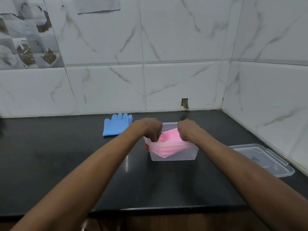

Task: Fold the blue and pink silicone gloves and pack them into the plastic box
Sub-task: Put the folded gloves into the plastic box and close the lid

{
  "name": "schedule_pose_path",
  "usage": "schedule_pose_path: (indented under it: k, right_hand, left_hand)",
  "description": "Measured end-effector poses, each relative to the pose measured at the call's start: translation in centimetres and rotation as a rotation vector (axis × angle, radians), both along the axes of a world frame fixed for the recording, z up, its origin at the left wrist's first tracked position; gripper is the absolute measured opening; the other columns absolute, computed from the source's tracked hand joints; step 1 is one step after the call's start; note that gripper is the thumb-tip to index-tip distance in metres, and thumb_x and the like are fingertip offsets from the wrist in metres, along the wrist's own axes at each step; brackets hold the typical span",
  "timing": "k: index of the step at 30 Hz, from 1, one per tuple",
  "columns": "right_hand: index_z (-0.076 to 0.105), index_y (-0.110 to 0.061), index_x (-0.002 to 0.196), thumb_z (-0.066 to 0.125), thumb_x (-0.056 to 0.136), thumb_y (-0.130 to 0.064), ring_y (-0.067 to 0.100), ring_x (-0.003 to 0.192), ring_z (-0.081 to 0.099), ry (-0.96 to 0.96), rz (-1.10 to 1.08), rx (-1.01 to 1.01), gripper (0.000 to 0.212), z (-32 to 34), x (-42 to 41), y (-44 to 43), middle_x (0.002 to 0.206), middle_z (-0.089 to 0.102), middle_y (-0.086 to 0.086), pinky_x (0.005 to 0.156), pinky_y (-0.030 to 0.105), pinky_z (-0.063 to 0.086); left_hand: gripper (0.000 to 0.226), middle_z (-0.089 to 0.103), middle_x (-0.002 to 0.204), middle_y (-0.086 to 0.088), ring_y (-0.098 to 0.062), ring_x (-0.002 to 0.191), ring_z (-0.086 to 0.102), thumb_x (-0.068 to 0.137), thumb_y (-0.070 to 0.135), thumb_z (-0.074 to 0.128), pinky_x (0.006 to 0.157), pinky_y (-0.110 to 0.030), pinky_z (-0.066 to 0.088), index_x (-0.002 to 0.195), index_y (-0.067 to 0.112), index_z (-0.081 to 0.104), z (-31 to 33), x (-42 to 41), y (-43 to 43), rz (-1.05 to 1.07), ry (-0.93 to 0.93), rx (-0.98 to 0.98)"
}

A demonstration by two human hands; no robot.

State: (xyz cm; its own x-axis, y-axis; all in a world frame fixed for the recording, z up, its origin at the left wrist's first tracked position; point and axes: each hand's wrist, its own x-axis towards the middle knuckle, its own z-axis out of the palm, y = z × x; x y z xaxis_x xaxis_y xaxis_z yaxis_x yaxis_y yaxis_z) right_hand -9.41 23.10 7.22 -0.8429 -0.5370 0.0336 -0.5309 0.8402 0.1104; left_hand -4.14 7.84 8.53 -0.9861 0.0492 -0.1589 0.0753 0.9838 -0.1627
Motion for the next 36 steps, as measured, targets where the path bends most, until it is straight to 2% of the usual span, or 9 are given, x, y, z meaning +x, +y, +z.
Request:
schedule_pose_path:
  k: [3, 5, 9, 11, 21, 26, 28, 31, 36]
  right_hand:
    - [0.063, -0.012, 0.121, 0.05, 0.092, -0.012, 0.029, 0.11, 0.058, 0.161, -0.018, 0.152, 0.032, 0.2, 0.9, -0.9, 0.124, 0.057, 0.011, 0.076, 0.036, 0.049]
    - [0.062, -0.01, 0.122, 0.055, 0.091, -0.01, 0.03, 0.116, 0.052, 0.184, 0.057, 0.18, 0.032, 0.9, 0.6, -1.2, 0.129, 0.051, 0.014, 0.087, 0.037, 0.049]
    - [0.067, -0.009, 0.119, 0.076, 0.08, -0.011, 0.024, 0.105, 0.065, -0.137, 0.121, 0.306, 0.04, 3.1, -1.1, 0.0, 0.118, 0.067, 0.006, 0.095, 0.037, 0.053]
    - [0.066, -0.01, 0.122, 0.077, 0.08, -0.014, 0.021, 0.104, 0.065, -0.225, 0.104, 0.336, 0.044, 3.3, -1.7, 0.3, 0.118, 0.068, 0.004, 0.095, 0.037, 0.053]
    - [0.057, -0.008, 0.127, 0.053, 0.091, -0.007, 0.017, 0.079, 0.054, -0.242, 0.035, 0.324, 0.036, -0.7, -2.8, -0.3, 0.108, 0.062, 0.008, 0.074, 0.028, 0.045]
    - [0.048, -0.015, 0.14, 0.043, 0.098, -0.021, 0.019, 0.098, 0.055, -0.285, -0.036, 0.186, 0.043, -1.4, -2.5, -1.4, 0.126, 0.058, 0.005, 0.085, 0.031, 0.043]
    - [0.052, -0.012, 0.135, 0.047, 0.095, -0.02, 0.022, 0.098, 0.057, -0.291, -0.019, 0.169, 0.04, -1.4, -2.5, -0.9, 0.124, 0.06, 0.008, 0.083, 0.031, 0.045]
    - [0.063, -0.005, 0.112, 0.058, 0.09, -0.013, 0.017, 0.075, 0.057, -0.329, 0.048, 0.166, 0.024, -0.3, -2.4, -0.1, 0.096, 0.063, 0.007, 0.069, 0.028, 0.046]
    - [0.064, -0.008, 0.114, 0.072, 0.085, -0.025, 0.013, 0.073, 0.063, -0.363, 0.101, 0.124, 0.034, 1.0, -1.9, -0.2, 0.108, 0.069, 0.008, 0.066, 0.022, 0.054]
  left_hand:
    - [0.023, 0.063, 0.072, 0.004, -0.014, 0.07, 0.06, 0.081, 0.019, 0.074, 0.058, -0.025, 0.044, 0.104, 0.013, 0.076, -0.7, -1.1, 0.9, -0.004, -0.033, -0.077]
    - [0.022, 0.057, 0.068, 0.007, -0.011, 0.066, 0.054, 0.082, 0.019, 0.072, 0.064, -0.025, 0.04, 0.103, 0.014, 0.075, -0.9, -1.5, 0.9, -0.003, -0.041, -0.084]
    - [0.023, 0.072, 0.091, 0.002, -0.014, 0.08, 0.063, 0.079, 0.017, 0.078, 0.073, -0.027, 0.051, 0.102, 0.014, 0.077, 0.3, -1.5, 0.2, -0.008, 0.027, 0.077]
    - [0.036, 0.071, 0.109, 0.001, -0.017, 0.096, 0.064, 0.082, 0.017, 0.076, 0.089, -0.03, 0.053, 0.117, 0.014, 0.071, 0.1, -1.4, 0.2, -0.028, -0.014, 0.101]
    - [0.038, 0.063, 0.126, -0.003, -0.023, 0.115, 0.058, 0.093, 0.019, 0.061, 0.105, -0.041, 0.045, 0.131, 0.021, 0.06, -2.6, -2.1, 0.6, -0.005, -0.094, -0.094]
    - [0.048, 0.06, 0.128, -0.008, -0.026, 0.11, 0.06, 0.089, 0.009, 0.066, 0.097, -0.035, 0.051, 0.135, 0.015, 0.057, -1.3, -1.7, 1.1, -0.003, -0.134, 0.0]
    - [0.04, 0.062, 0.13, -0.005, -0.023, 0.112, 0.06, 0.091, 0.011, 0.064, 0.093, -0.029, 0.048, 0.131, 0.014, 0.062, -0.5, -1.0, 0.7, -0.051, -0.049, 0.108]
    - [0.031, 0.07, 0.12, -0.006, -0.019, 0.101, 0.064, 0.096, 0.028, 0.058, 0.087, -0.026, 0.046, 0.119, 0.01, 0.069, -0.8, -0.1, 1.2, -0.102, 0.13, 0.271]
    - [0.039, 0.066, 0.122, -0.005, -0.021, 0.098, 0.062, 0.089, 0.028, 0.068, 0.087, -0.031, 0.051, 0.125, 0.014, 0.065, -1.8, -1.6, 1.7, 0.022, 0.003, 0.234]
